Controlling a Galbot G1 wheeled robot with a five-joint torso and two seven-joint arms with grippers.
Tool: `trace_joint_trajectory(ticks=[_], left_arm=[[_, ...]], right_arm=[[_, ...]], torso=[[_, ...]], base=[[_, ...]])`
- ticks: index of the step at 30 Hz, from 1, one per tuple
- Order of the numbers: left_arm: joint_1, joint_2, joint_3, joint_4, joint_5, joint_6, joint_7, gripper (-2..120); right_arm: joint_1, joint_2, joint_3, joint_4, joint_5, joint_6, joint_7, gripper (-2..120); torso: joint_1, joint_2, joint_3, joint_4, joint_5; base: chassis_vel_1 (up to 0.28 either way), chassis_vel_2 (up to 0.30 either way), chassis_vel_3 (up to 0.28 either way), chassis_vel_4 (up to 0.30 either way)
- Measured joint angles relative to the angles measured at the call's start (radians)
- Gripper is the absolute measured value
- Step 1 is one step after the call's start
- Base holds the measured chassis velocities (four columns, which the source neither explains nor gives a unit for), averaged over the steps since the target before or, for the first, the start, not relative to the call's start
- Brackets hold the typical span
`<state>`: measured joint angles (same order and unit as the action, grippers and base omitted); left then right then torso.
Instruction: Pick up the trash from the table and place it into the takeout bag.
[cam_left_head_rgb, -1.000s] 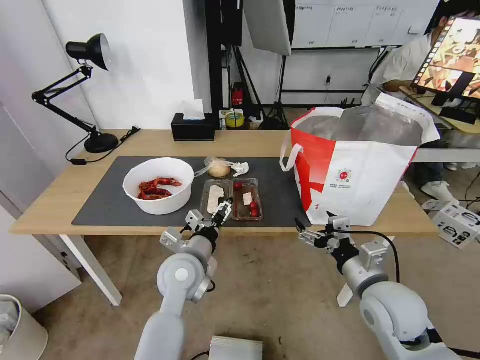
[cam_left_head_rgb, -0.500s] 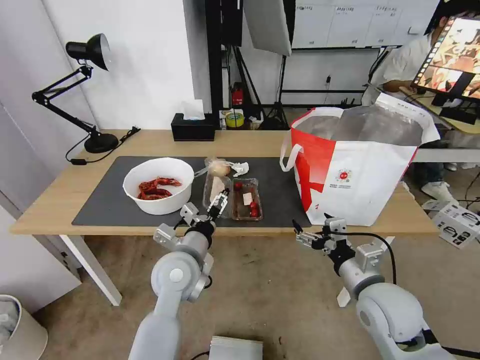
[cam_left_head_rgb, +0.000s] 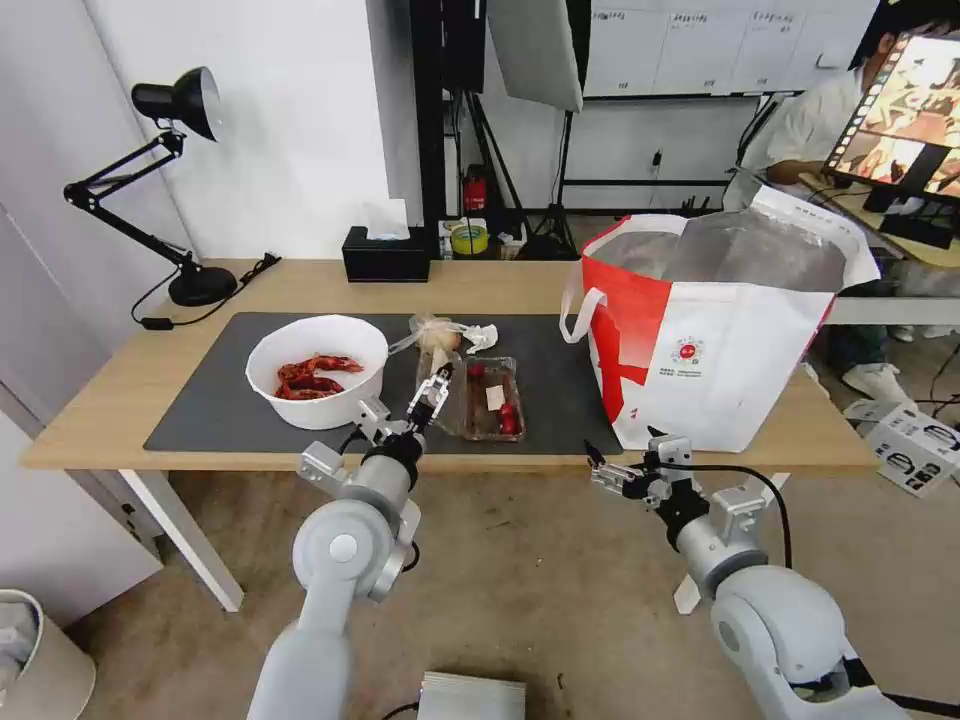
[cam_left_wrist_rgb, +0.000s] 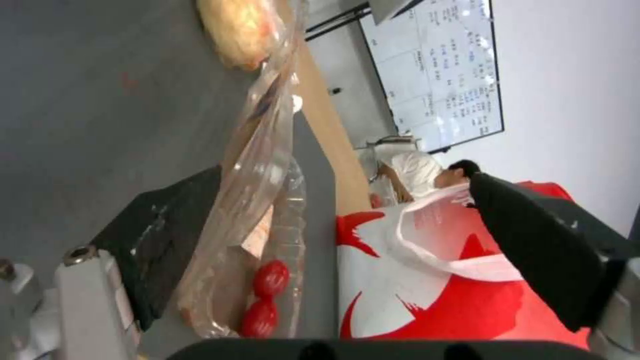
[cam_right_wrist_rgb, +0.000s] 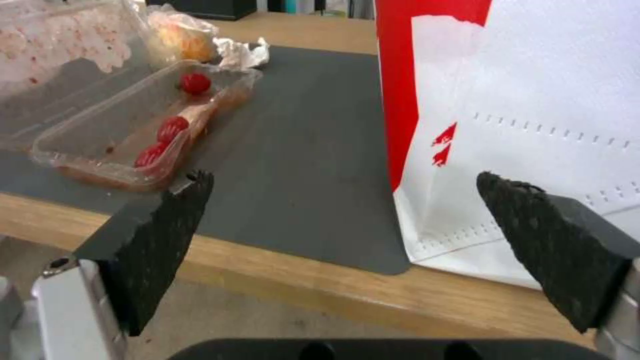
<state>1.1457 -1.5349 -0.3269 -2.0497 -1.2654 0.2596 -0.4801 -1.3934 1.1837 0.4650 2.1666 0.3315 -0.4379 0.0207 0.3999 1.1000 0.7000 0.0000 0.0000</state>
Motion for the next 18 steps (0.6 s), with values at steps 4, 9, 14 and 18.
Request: trace_joint_trajectory(ticks=[4,9,14,18], left_arm=[[0.0,-0.003,0.005,0.0,0.0,0.0,0.002,100],[-0.003,-0.007,0.017,0.005,0.002,-0.001,0.005,100],[-0.01,-0.017,0.041,0.015,0.01,-0.001,0.006,100],[-0.023,-0.032,0.075,0.032,0.026,-0.001,0.009,100]], right_arm=[[0.0,0.001,0.0,0.0,0.0,0.0,0.0,100],[0.0,0.001,0.002,0.0,-0.001,-0.001,0.0,100],[-0.002,0.002,0.009,0.001,-0.001,-0.001,0.0,100],[-0.012,0.001,0.018,0.009,-0.001,-0.001,0.0,100]], torso=[[0.0,0.0,0.0,0.0,0.0],[0.0,0.0,0.0,0.0,0.0],[0.0,0.0,0.0,0.0,0.0],[0.0,0.0,0.0,0.0,0.0001]], base=[[0.0,0.0,0.0,0.0],[0.0,0.0,0.0,0.0],[0.0,0.0,0.0,0.0],[0.0,0.0,0.0,0.0]])
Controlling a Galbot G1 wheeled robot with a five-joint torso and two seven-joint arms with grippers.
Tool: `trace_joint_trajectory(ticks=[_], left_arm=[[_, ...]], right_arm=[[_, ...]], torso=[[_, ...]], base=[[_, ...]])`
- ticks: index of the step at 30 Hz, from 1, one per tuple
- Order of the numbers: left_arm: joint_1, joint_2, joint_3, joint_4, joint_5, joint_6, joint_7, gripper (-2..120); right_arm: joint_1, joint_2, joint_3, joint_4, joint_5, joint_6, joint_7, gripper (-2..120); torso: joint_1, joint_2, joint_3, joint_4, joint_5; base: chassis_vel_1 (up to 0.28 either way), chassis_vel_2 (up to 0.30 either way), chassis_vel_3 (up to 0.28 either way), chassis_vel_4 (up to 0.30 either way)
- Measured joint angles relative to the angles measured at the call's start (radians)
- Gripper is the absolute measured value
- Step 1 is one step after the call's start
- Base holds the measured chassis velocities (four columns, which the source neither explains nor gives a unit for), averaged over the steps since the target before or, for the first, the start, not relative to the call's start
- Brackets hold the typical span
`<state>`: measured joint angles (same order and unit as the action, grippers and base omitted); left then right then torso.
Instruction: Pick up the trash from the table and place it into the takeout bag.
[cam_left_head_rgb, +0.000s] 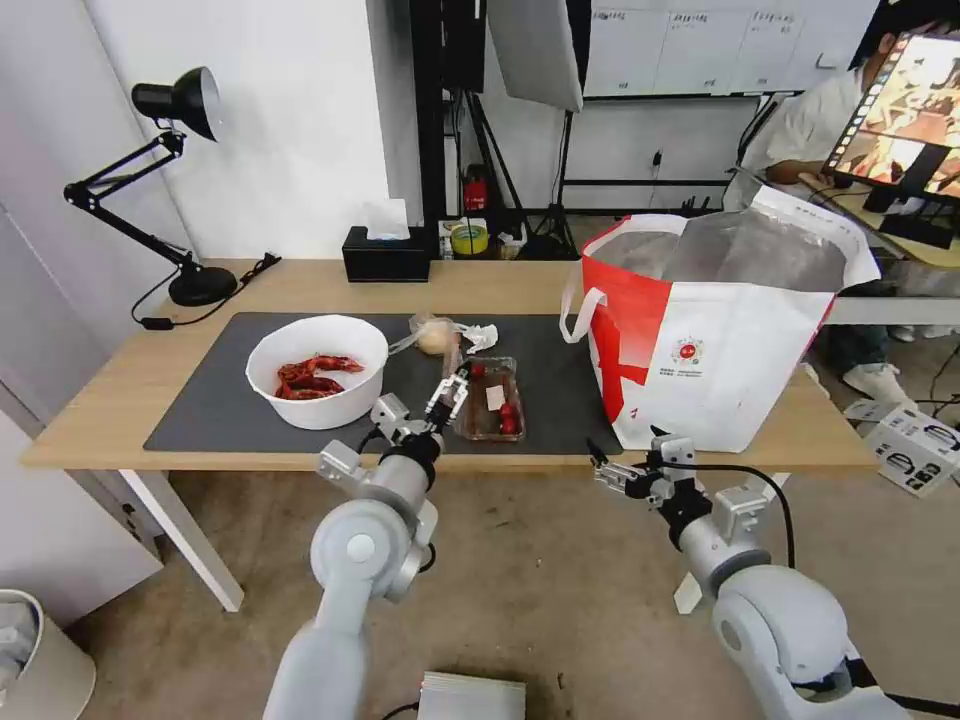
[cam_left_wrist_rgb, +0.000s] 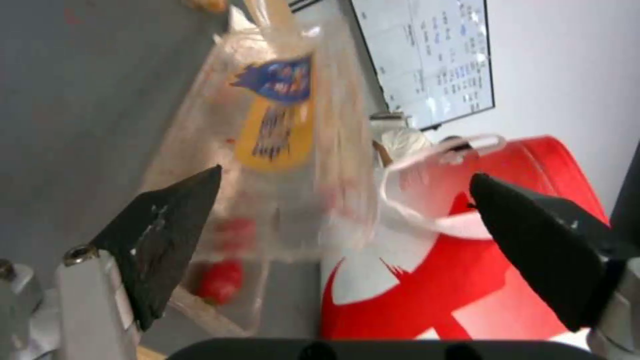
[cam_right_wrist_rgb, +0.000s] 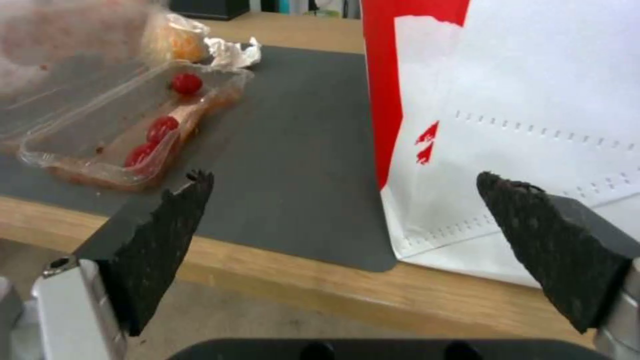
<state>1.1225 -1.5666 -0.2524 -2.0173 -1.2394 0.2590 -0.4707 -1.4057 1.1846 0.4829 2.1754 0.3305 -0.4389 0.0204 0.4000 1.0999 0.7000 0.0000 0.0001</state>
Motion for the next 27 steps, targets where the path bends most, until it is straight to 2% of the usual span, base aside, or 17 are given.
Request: trace_joint_trajectory(ticks=[17,25,27], left_arm=[[-0.041,-0.018,0.08,0.027,0.018,0.0,0.002,100],[-0.045,0.041,0.092,0.031,0.117,0.004,0.071,100],[-0.056,0.098,0.094,0.042,0.229,0.02,0.132,100]], right_arm=[[-0.071,-0.001,0.056,0.048,0.001,0.002,0.0,100],[-0.096,0.002,0.065,0.064,0.0,0.006,-0.001,100],[-0.096,0.001,0.065,0.066,0.0,0.007,-0.001,100]], torso=[[0.0,0.0,0.0,0.0,0.0001],[0.0,0.0,0.0,-0.0001,-0.0001],[0.0,0.0,0.0,0.0,-0.0002]], base=[[0.0,0.0,0.0,0.0],[0.0,0.0,0.0,0.0],[0.0,0.0,0.0,0.0]])
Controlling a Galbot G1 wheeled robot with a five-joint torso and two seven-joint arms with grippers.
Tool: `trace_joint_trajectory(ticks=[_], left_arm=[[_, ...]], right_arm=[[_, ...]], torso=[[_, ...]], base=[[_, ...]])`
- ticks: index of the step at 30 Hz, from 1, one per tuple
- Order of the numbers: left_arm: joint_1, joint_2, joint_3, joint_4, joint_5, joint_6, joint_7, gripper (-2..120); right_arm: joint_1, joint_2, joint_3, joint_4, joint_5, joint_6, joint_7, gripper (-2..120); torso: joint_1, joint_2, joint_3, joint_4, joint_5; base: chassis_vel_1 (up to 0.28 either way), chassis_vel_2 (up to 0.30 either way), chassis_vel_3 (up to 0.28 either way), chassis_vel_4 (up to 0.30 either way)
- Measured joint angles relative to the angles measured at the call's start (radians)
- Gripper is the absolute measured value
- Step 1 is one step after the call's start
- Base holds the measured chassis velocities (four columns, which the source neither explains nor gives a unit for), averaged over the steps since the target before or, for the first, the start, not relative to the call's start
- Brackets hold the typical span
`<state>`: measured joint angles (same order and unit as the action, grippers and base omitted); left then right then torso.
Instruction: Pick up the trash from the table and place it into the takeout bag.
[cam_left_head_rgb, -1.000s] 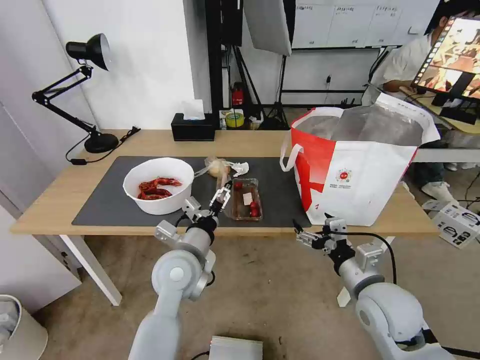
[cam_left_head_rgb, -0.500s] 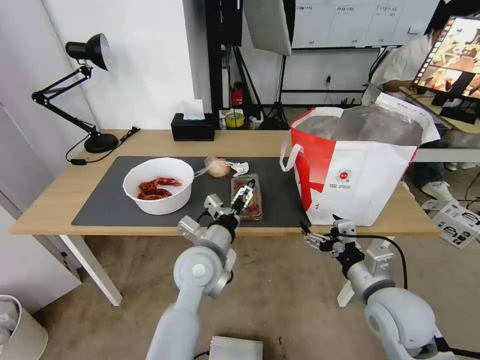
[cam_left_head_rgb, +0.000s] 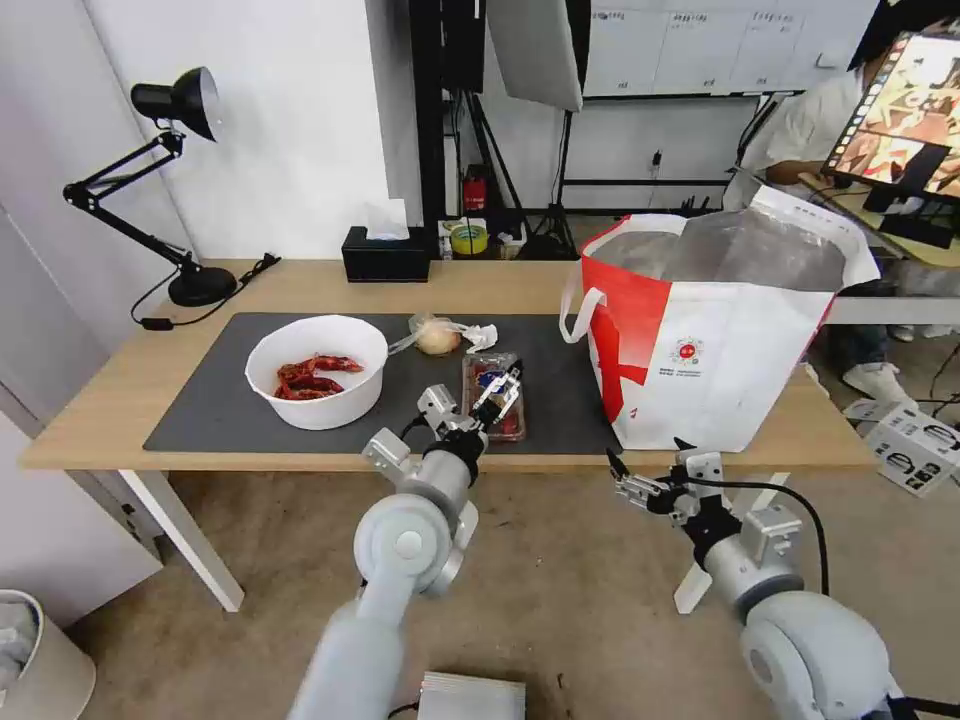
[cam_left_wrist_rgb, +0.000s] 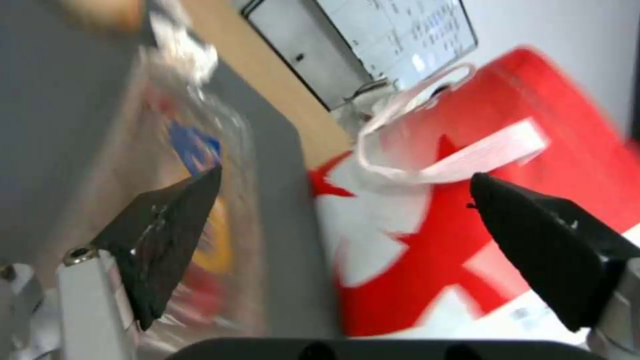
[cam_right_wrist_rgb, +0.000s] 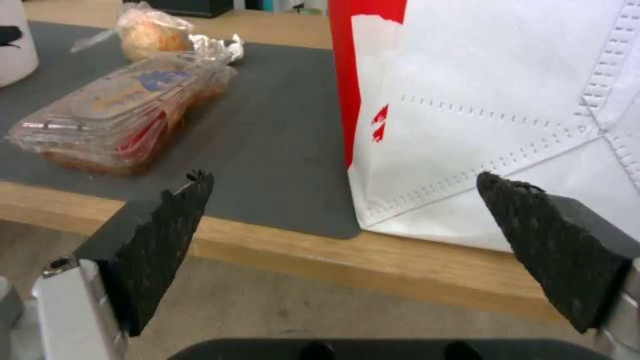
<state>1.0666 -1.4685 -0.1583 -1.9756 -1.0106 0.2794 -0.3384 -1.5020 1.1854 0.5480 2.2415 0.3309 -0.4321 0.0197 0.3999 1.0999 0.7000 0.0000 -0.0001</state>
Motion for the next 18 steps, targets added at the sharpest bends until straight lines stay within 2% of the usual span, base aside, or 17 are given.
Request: trace_joint_trajectory(ticks=[1,2,3,4,5,7,8,12,18], left_arm=[[-0.007,0.043,0.006,0.016,0.103,0.004,0.049,97],[-0.007,0.043,0.006,0.016,0.103,0.004,0.049,97],[-0.011,0.066,0.009,0.026,0.16,0.005,0.078,95],[-0.02,0.117,0.02,0.047,0.281,0.014,0.126,87],[-0.02,0.117,0.02,0.047,0.281,0.014,0.126,87],[-0.031,0.18,0.043,0.075,0.398,0.025,0.16,77],[-0.031,0.18,0.043,0.075,0.398,0.025,0.16,77],[-0.063,0.244,0.069,0.106,0.454,0.01,0.193,60],[-0.094,0.288,0.086,0.118,0.443,-0.007,0.231,38]], right_arm=[[0.002,-0.001,-0.001,0.0,0.001,0.0,0.0,100],[0.002,-0.001,-0.001,0.0,0.001,0.0,0.0,100],[0.004,-0.002,-0.001,0.0,0.003,0.0,0.0,100],[0.009,-0.005,-0.003,0.0,0.009,0.0,0.0,100],[0.009,-0.005,-0.003,0.0,0.009,0.0,0.0,100],[0.015,-0.006,-0.006,-0.005,0.015,0.001,0.0,100],[0.015,-0.006,-0.006,-0.005,0.015,0.001,0.0,100],[0.024,-0.007,-0.012,-0.013,0.017,0.001,0.0,100],[0.05,-0.015,-0.036,-0.037,0.016,0.002,0.0,100]], torso=[[0.0,0.0,0.0,0.0001,-0.0001],[0.0,0.0,0.0,0.0001,-0.0001],[0.0,0.0,0.0,0.0,0.0],[0.0,0.0,0.0,0.0002,-0.0002],[0.0,0.0,0.0,0.0002,-0.0002],[0.0,0.0,0.0,0.0002,-0.0002],[0.0,0.0,0.0,0.0002,-0.0002],[0.0,0.0,0.0,0.0,-0.0001],[0.0,0.0,0.0,0.0001,0.0]], base=[[0.0,0.0,0.0,0.0],[0.0,0.0,0.0,0.0],[0.0,0.0,0.0,0.0],[0.0,0.0,0.0,0.0],[0.0,0.0,0.0,0.0],[0.0,0.0,0.0,0.0],[0.0,0.0,0.0,0.0],[0.0,0.0,0.0,0.0],[0.0,0.0,0.0,0.0]])
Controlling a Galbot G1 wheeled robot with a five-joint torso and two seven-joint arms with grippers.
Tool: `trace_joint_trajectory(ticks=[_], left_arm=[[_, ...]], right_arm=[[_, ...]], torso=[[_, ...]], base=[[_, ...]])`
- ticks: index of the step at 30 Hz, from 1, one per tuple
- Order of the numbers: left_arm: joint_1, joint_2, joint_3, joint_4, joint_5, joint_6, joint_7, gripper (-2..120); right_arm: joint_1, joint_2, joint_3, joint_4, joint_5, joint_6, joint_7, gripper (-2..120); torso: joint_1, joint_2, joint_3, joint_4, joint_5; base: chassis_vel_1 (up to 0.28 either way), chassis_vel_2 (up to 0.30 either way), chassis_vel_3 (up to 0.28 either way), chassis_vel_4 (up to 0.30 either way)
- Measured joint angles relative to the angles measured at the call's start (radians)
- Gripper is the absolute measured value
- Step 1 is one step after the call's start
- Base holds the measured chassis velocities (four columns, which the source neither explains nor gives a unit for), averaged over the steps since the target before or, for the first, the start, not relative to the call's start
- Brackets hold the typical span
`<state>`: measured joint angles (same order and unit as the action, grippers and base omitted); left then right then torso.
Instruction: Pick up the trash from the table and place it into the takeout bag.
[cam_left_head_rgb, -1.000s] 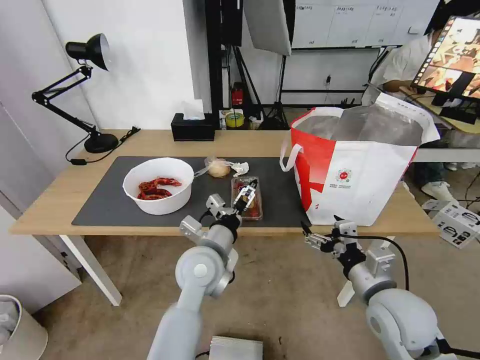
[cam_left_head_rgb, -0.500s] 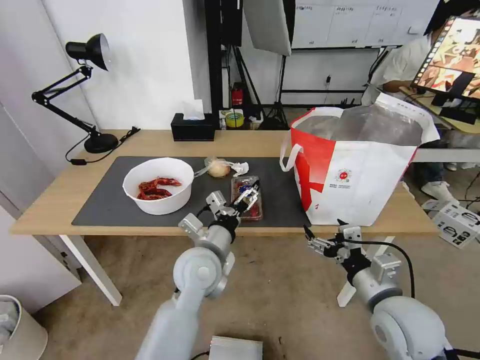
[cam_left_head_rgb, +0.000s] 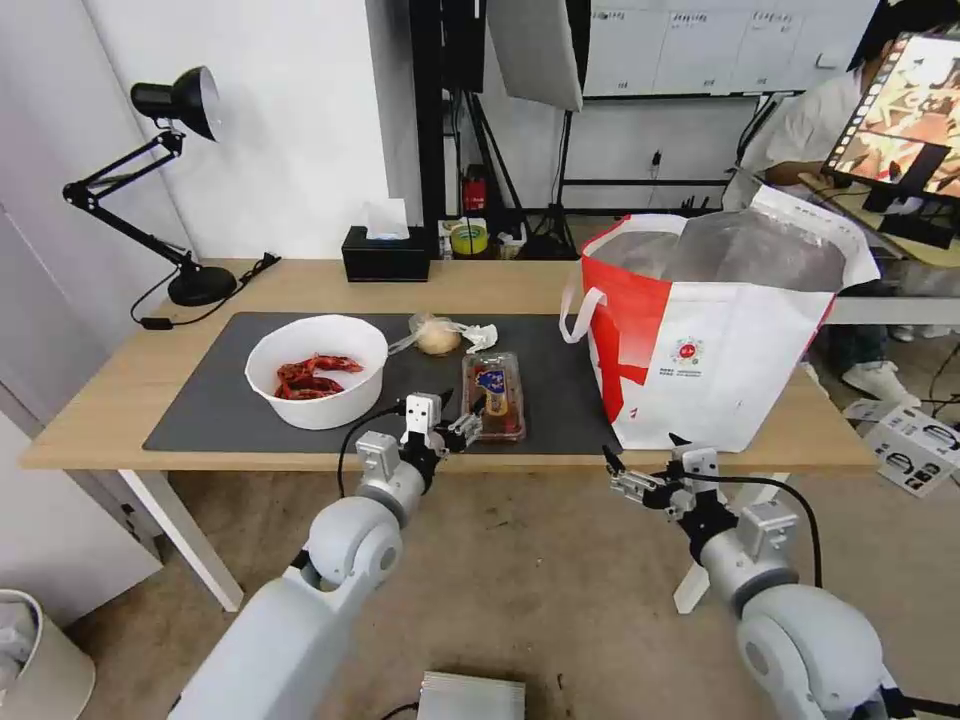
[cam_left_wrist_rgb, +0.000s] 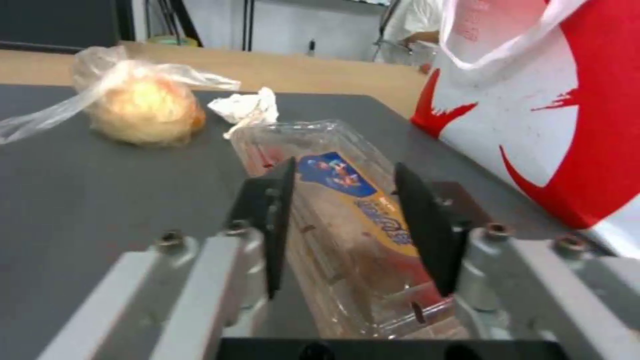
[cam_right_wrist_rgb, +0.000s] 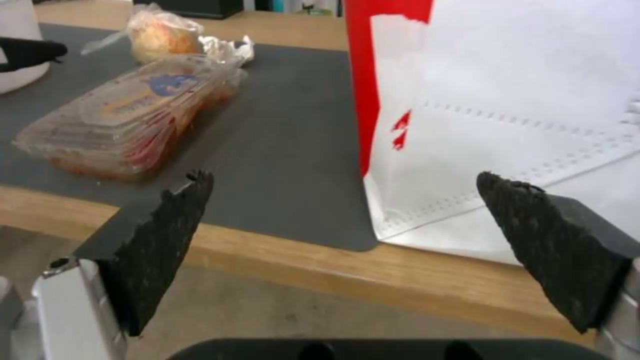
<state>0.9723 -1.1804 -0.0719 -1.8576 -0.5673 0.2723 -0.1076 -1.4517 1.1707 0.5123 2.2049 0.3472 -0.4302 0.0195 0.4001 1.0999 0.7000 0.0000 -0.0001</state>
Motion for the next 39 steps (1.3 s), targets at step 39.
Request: trace_joint_trajectory(ticks=[39], left_arm=[[-0.076,0.085,0.125,0.093,0.015,-0.098,0.088,0]], right_arm=[[0.17,-0.012,-0.123,-0.108,0.496,-0.023,-0.002,100]], torso=[[0.0,0.0,0.0,-0.0001,0.0]], base=[[0.0,0.0,0.0,0.0]])
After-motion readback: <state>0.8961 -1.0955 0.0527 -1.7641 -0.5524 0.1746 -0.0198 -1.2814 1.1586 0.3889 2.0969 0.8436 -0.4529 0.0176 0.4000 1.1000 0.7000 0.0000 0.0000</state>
